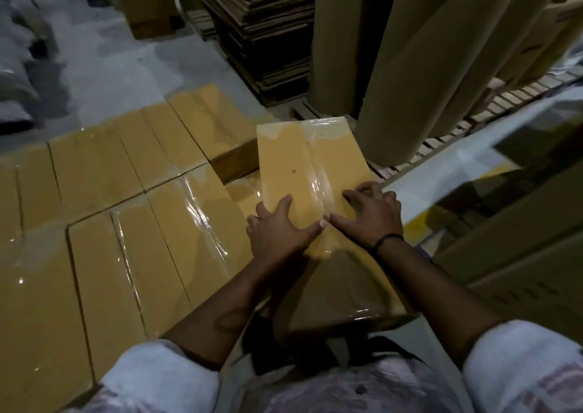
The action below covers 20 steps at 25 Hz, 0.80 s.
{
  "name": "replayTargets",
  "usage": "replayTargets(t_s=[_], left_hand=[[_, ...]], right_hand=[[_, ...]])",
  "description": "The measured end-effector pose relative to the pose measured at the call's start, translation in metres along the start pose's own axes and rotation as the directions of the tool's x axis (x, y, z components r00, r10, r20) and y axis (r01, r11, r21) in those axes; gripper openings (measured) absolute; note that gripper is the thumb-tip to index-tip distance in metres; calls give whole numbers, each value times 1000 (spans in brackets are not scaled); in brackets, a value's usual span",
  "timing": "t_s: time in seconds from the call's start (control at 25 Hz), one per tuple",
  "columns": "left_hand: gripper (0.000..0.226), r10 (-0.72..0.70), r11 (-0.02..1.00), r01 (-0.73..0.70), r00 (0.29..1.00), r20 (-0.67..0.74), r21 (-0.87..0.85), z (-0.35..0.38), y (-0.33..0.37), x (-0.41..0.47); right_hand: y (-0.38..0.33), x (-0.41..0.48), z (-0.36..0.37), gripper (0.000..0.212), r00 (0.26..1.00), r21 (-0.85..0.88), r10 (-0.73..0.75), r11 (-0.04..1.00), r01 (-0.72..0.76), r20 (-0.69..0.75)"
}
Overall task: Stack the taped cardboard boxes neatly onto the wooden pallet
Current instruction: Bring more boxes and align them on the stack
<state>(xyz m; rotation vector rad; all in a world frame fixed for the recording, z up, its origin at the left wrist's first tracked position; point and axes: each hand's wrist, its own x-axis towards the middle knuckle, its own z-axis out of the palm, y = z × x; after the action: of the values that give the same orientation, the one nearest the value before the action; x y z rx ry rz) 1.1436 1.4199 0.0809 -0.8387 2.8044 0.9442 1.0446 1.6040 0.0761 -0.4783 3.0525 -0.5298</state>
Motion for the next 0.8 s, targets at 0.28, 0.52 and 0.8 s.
replayTargets(t_s=[0.28, 0.52, 0.8], left_hand=[[100, -200, 979, 201, 979, 31, -45, 44, -8, 104], [100, -461, 879, 461, 887, 31, -124, 84, -16, 184], [99, -619, 763, 611, 785, 34, -210, 139, -52, 249]], right_hand=[[12, 122, 71, 71, 977, -40, -203, 978, 206, 64], [20, 218, 147, 63, 913, -7, -374, 925, 380, 164], [25, 287, 248, 69, 813, 5, -485, 860, 511, 323]])
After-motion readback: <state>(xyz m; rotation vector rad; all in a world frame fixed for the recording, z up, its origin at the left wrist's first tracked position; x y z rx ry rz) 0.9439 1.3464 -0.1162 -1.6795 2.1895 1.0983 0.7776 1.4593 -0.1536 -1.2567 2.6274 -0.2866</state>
